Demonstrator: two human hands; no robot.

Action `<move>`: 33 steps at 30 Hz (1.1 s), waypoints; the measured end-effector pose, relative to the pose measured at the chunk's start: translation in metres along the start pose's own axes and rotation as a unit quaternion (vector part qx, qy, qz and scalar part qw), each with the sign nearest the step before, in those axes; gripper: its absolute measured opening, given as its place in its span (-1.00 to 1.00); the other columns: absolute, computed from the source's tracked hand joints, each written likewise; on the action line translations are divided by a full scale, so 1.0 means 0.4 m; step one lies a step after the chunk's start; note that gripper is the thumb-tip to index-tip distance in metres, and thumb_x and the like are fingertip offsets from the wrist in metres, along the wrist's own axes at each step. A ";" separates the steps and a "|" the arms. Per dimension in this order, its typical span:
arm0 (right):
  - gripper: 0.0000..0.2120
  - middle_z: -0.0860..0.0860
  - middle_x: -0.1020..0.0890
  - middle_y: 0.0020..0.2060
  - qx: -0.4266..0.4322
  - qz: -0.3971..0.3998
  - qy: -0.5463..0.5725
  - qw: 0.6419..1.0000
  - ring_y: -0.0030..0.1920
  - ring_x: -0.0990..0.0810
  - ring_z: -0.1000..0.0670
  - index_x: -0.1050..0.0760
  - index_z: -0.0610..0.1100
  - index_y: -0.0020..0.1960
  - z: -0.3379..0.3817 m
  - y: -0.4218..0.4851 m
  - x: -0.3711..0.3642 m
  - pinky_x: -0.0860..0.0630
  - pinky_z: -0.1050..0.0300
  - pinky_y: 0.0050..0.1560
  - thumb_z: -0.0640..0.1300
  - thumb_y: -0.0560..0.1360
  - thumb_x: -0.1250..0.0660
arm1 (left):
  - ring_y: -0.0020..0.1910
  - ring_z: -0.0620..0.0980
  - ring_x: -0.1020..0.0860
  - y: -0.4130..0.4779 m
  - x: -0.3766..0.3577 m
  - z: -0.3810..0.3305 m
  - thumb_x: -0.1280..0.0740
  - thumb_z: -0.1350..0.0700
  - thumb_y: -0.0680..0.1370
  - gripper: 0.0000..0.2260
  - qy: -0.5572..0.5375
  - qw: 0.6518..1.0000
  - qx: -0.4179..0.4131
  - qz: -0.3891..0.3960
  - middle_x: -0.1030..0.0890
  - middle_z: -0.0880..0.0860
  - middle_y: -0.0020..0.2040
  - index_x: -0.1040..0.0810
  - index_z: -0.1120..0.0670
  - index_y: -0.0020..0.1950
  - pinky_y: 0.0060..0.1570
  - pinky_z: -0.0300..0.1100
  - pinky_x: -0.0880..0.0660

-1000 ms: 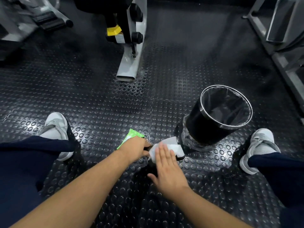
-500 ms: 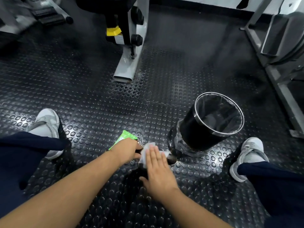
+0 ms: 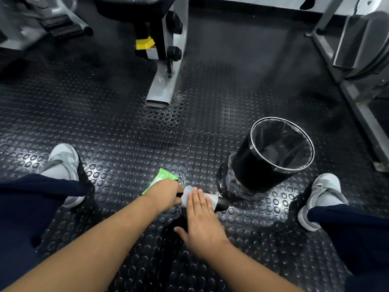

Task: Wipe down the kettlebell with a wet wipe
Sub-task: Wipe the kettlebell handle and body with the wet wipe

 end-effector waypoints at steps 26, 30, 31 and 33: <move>0.00 -0.26 0.43 0.57 0.014 -0.017 -0.054 0.998 0.57 0.48 -0.23 0.43 -0.30 0.58 -0.002 0.036 -0.024 0.25 -0.28 0.60 0.50 0.57 0.27 | -0.17 0.09 -0.61 0.006 -0.011 0.008 -0.38 0.06 0.52 -0.90 -0.011 1.000 0.011 0.007 -0.66 0.08 -0.18 -0.62 0.07 -0.07 -0.24 -0.13 -0.46; -0.01 -0.29 0.16 0.63 -0.025 -0.055 -0.042 0.997 0.65 0.17 -0.26 0.14 -0.32 0.64 -0.100 -0.015 -0.058 -0.10 -0.30 0.58 0.49 0.60 0.14 | -0.10 0.07 -0.63 0.006 -0.007 0.006 -0.45 -0.06 0.54 -0.86 -0.026 0.999 0.006 0.027 -0.68 0.06 -0.13 -0.64 -0.01 -0.01 -0.18 -0.15 -0.44; 0.00 -0.29 0.18 0.63 -0.049 -0.050 -0.028 0.997 0.64 0.18 -0.26 0.17 -0.31 0.64 -0.112 -0.013 -0.051 -0.10 -0.25 0.60 0.50 0.59 0.15 | -0.08 0.07 -0.63 0.007 -0.009 0.006 -0.46 -0.09 0.54 -0.81 -0.026 0.999 0.009 0.032 -0.68 0.06 -0.11 -0.65 0.00 0.04 -0.16 -0.14 -0.45; 0.04 -0.26 0.31 0.60 -0.076 -0.029 -0.001 0.997 0.62 0.32 -0.24 0.32 -0.28 0.62 -0.106 0.009 -0.022 0.09 -0.21 0.64 0.55 0.54 0.22 | -0.10 0.08 -0.62 0.009 -0.010 0.007 -0.46 -0.09 0.53 -0.80 -0.021 0.999 0.010 0.027 -0.65 0.05 -0.16 -0.65 0.01 0.03 -0.18 -0.13 -0.44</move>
Point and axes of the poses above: each hand's wrist, its own y-axis towards the middle knuckle, its own x-axis out of the back of the hand, z = x × y, the point moved 2 cm from there along y, towards the middle knuckle
